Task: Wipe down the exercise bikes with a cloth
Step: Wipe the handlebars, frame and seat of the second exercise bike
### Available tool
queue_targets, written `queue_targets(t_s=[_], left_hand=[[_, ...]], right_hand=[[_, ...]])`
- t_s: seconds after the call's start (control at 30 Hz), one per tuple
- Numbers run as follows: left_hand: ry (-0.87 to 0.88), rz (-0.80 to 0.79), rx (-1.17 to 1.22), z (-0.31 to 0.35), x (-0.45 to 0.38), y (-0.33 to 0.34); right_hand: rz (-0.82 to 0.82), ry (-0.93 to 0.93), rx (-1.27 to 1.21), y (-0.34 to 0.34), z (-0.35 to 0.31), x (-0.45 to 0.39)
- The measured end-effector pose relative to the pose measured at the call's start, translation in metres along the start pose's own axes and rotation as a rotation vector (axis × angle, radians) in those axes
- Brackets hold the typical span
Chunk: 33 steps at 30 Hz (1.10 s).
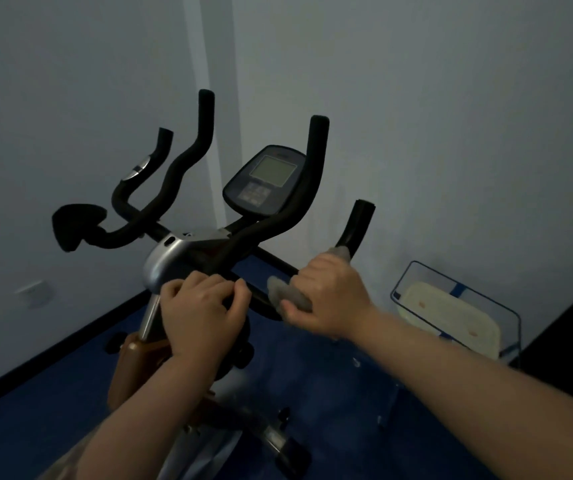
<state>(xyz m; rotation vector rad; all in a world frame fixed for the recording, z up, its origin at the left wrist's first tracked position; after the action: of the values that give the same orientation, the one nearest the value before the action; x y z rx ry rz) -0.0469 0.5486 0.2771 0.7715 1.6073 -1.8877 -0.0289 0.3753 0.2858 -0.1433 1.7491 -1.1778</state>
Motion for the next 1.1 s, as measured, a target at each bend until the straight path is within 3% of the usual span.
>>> queue_targets(t_s=[0.1, 0.2, 0.37, 0.5, 0.57, 0.63, 0.73, 0.83, 0.93, 1.1], left_hand=[[0.068, -0.021, 0.061, 0.003, 0.0, 0.002], [0.015, -0.043, 0.048, 0.002, -0.002, 0.002], [-0.041, -0.02, -0.013, 0.002, -0.001, -0.001], [-0.065, -0.019, -0.003, 0.0, -0.002, 0.002], [-0.067, -0.036, 0.001, 0.0, -0.003, 0.003], [-0.075, -0.058, -0.001, -0.001, -0.003, 0.005], [-0.101, -0.085, -0.023, -0.002, -0.004, 0.005], [-0.11, -0.094, -0.028, -0.003, -0.003, 0.007], [-0.116, -0.094, -0.035, -0.005, -0.003, 0.008], [-0.119, -0.091, -0.042, -0.006, -0.003, 0.009]], right_hand=[[-0.188, -0.152, 0.039, -0.021, 0.029, -0.014], [-0.024, -0.075, 0.061, -0.053, 0.064, -0.025], [0.367, 0.189, -0.056, -0.034, 0.058, 0.012], [0.243, -0.075, 0.04, -0.051, 0.073, -0.006], [0.249, -0.073, 0.056, -0.066, 0.089, -0.025], [0.361, 0.114, -0.03, -0.069, 0.095, -0.029], [0.656, 0.432, -0.273, -0.051, 0.085, -0.012], [0.862, 0.628, -0.455, -0.029, 0.072, 0.001], [0.893, 0.698, -0.511, -0.03, 0.074, 0.002], [0.807, 0.861, -0.613, -0.035, 0.097, -0.003]])
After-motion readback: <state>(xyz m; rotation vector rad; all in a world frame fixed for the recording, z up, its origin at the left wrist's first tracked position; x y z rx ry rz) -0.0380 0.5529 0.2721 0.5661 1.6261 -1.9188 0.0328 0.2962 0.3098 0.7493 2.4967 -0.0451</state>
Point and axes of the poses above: each hand's wrist, its own x-axis away from the middle knuckle, its own y-axis out of the palm, z = x × y, the point moved 6 cm from there along -x, towards the middle knuckle, and after that the axes turned 12 degrees about -x, right-handed, at the moved point
